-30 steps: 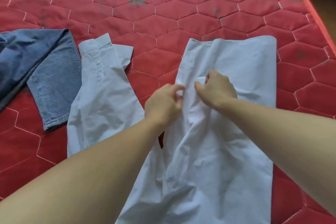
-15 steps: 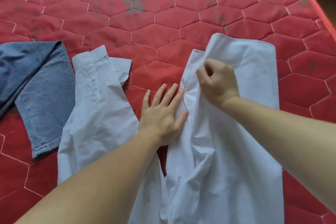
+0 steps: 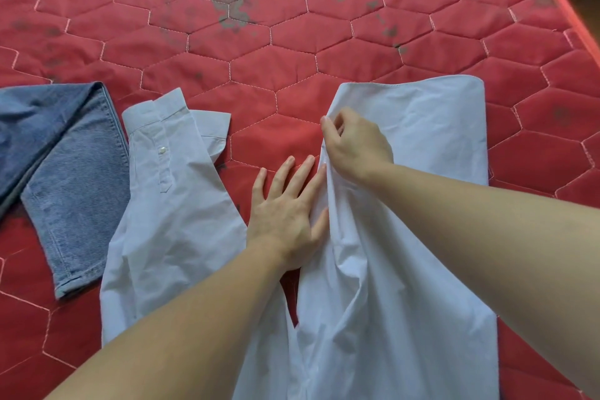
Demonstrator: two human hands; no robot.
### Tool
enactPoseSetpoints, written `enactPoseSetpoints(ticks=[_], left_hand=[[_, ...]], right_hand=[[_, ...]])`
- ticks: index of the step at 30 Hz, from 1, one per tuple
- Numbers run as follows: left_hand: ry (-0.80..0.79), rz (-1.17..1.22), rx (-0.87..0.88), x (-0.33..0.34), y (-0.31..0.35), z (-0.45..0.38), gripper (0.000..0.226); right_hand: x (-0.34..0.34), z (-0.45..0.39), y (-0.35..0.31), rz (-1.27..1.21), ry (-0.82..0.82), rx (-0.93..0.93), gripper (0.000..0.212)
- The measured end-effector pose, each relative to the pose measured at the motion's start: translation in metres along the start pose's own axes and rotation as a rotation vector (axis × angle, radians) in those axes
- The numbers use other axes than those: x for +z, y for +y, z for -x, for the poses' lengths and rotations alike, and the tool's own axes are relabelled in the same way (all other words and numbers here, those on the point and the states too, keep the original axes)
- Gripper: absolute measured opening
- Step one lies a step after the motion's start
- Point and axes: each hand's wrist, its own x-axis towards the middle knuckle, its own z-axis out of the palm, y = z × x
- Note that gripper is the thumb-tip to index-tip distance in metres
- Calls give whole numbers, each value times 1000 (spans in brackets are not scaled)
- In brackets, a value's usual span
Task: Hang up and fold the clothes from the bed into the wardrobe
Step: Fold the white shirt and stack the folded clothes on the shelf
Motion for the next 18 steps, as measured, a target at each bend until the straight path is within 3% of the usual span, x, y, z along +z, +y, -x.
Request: enactPoseSetpoints(ticks=[2, 5, 7, 10, 12, 15, 18], left_hand=[[6, 11, 1, 0, 0, 0, 71], [5, 18, 5, -1, 0, 0, 71], [7, 10, 10, -1, 0, 0, 71], [39, 21, 23, 2, -2, -1, 67], [90, 64, 28, 5, -5, -1, 64], [152, 147, 35, 8, -8, -1, 65], [194, 194, 38, 9, -9, -2, 62]], right_hand=[[-1, -1, -4, 36, -3, -35, 28], [-6, -7, -8, 315, -76, -147, 51], [-6, -15, -10, 451, -94, -174, 46], [-4, -32, -17, 395, -117, -52, 16], [-2, -44, -19, 388, -113, -42, 12], [-7, -61, -16, 214, 8, 51, 24], [-11, -56, -12, -81, 22, 67, 40]])
